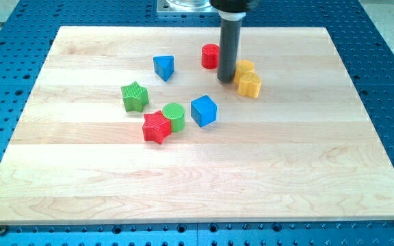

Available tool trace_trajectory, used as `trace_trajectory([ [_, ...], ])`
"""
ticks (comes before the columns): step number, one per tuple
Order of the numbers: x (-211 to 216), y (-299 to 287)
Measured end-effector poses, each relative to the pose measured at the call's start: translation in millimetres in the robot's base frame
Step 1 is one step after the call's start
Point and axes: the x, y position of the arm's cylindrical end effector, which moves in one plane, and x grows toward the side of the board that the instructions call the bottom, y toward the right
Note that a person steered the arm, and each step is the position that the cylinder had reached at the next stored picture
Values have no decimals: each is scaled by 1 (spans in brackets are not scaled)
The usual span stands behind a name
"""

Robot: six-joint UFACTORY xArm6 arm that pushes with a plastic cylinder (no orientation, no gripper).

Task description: Keep red circle on left to red star

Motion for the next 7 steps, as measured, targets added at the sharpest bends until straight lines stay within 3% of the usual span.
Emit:
trace_trajectory([
  [2, -23, 0],
  [3, -79, 11],
  [4, -98, -30],
  [5, -60, -77],
  [6, -21, -80],
  [7, -35, -53],
])
